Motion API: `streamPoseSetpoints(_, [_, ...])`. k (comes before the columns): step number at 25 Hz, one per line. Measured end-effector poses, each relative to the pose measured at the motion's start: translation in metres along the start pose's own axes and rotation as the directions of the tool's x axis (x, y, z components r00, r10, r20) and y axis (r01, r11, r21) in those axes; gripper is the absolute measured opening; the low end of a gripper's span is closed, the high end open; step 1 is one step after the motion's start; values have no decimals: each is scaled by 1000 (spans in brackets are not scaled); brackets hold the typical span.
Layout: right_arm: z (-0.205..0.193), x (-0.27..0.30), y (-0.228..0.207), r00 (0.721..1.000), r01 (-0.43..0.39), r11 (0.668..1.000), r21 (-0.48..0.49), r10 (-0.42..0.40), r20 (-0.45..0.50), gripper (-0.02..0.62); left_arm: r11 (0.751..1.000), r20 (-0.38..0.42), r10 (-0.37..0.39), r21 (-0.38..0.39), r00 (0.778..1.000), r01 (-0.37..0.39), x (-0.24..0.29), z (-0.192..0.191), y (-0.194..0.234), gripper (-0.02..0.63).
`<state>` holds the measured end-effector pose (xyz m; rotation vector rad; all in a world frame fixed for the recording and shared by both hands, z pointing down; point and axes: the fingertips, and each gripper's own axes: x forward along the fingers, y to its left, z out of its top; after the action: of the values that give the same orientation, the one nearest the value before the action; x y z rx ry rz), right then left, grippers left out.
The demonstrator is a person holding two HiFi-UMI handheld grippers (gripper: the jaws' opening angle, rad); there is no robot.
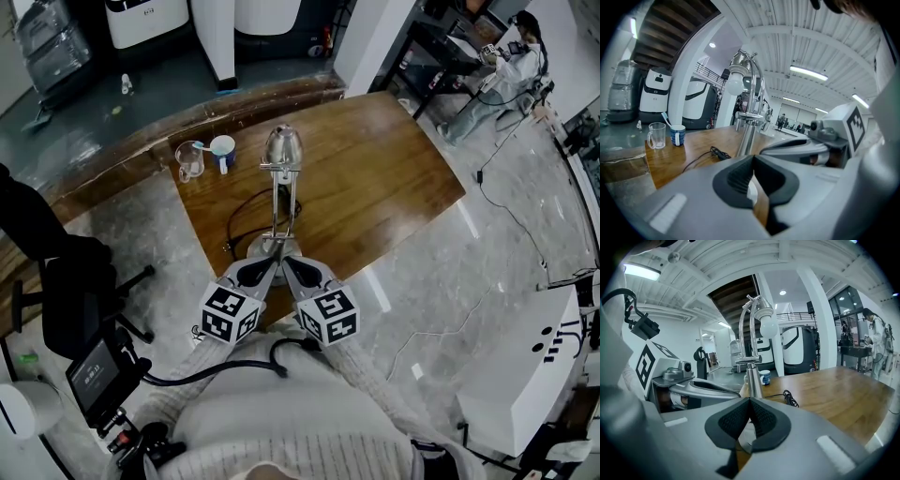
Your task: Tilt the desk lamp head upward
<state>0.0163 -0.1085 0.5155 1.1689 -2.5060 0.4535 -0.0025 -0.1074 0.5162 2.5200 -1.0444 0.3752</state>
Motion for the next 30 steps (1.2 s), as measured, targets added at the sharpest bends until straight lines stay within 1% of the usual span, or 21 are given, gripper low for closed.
streamPoseSetpoints(5, [2, -1, 4, 1000, -25, 1000, 0, 25, 13, -2, 1000, -3, -1, 0, 1000, 1, 0, -1, -1, 8])
streamPoseSetpoints(15, [5, -3, 1, 1000, -17, 1000, 3, 17, 22, -3, 1000, -7, -5, -3, 1000, 5, 1, 0, -2, 8])
streamPoseSetpoints(18, [9, -6, -2, 997, -18, 999, 42, 15, 69, -2, 1000, -8, -8, -4, 1000, 8, 1, 0, -2, 8])
streamPoseSetpoints(20, [14, -10, -4, 993, -37, 995, 93, 26, 116, -2, 1000, -6, -13, -10, 1000, 12, 1, 0, -3, 8])
streamPoseSetpoints(22, [18, -12, -4, 989, -59, 992, 114, 42, 144, -2, 1000, -3, -16, -17, 1000, 16, 1, 0, -4, 8])
streamPoseSetpoints(26, [17, -13, 0, 988, -76, 993, 86, 63, 139, -2, 1000, -4, -16, -19, 1000, 16, 1, 1, -4, 8])
streamPoseSetpoints(30, [17, -12, -2, 991, -58, 995, 80, 48, 126, -2, 1000, -4, -15, -18, 1000, 15, 2, 2, -4, 8])
